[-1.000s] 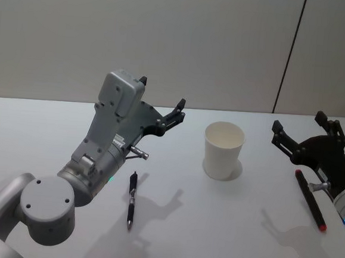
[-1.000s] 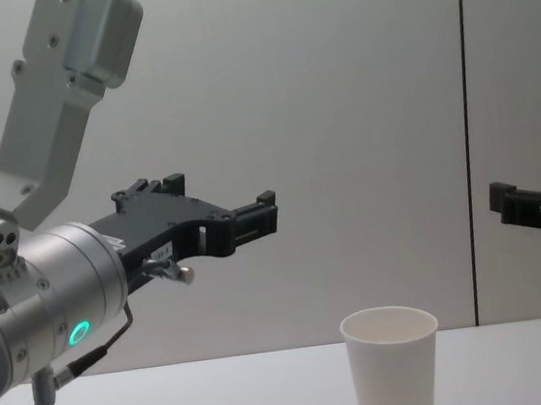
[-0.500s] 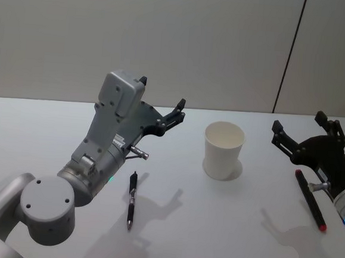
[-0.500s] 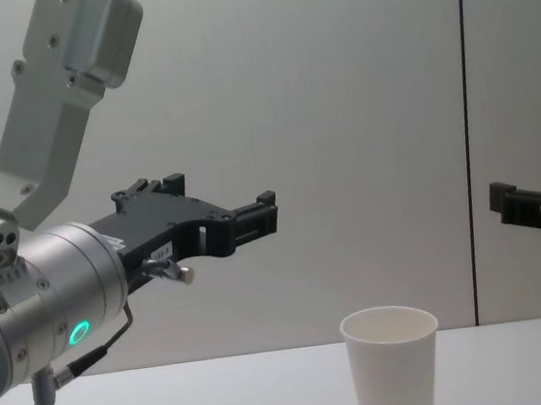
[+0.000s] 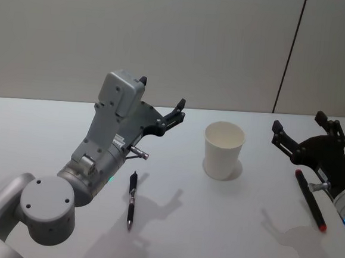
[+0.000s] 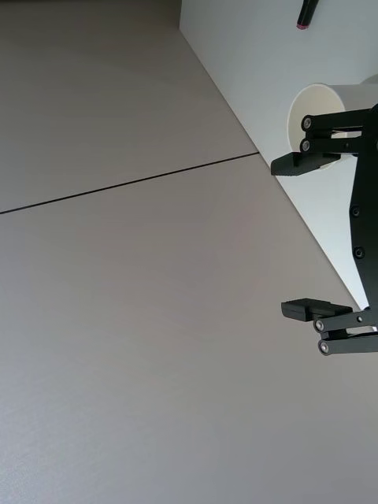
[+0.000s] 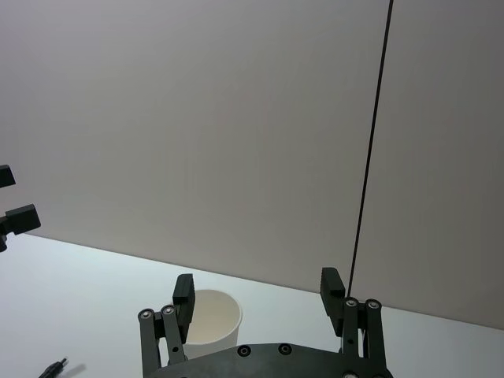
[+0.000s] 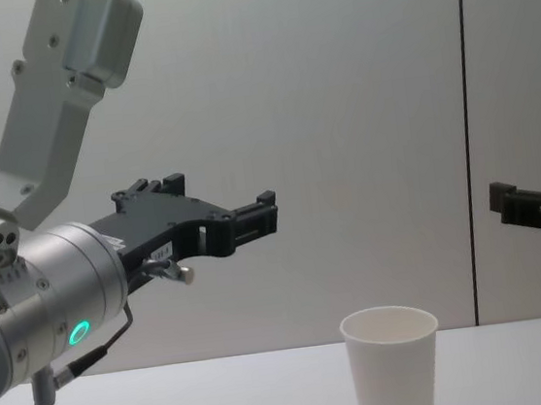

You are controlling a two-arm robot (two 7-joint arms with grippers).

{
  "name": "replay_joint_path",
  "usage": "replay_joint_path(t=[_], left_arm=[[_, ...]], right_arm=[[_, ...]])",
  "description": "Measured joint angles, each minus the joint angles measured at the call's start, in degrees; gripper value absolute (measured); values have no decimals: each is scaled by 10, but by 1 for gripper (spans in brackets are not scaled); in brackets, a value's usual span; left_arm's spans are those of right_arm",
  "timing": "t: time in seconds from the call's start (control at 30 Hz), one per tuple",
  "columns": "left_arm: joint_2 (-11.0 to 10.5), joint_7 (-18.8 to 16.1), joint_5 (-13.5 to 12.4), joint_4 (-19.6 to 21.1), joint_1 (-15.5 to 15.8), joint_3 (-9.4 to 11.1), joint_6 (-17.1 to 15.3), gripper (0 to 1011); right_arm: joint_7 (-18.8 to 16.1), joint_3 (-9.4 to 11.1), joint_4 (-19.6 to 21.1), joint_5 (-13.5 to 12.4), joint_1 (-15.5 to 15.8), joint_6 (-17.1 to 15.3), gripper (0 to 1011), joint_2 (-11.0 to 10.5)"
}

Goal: Place the pen into the pen holder.

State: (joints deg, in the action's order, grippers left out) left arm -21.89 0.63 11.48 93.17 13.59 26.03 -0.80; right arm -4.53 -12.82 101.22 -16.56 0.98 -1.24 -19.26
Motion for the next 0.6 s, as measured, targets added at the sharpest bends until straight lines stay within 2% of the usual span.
replay_joint_path(t=[0.4, 0.6], left_arm=[[0, 0, 0, 0, 0, 0, 0, 1004], [0, 0, 0, 0, 0, 0, 0, 1004]], right_arm=[[-5, 3, 3, -3, -3, -6, 1002, -1], [-7, 7, 9, -5, -10, -29, 1002, -2]])
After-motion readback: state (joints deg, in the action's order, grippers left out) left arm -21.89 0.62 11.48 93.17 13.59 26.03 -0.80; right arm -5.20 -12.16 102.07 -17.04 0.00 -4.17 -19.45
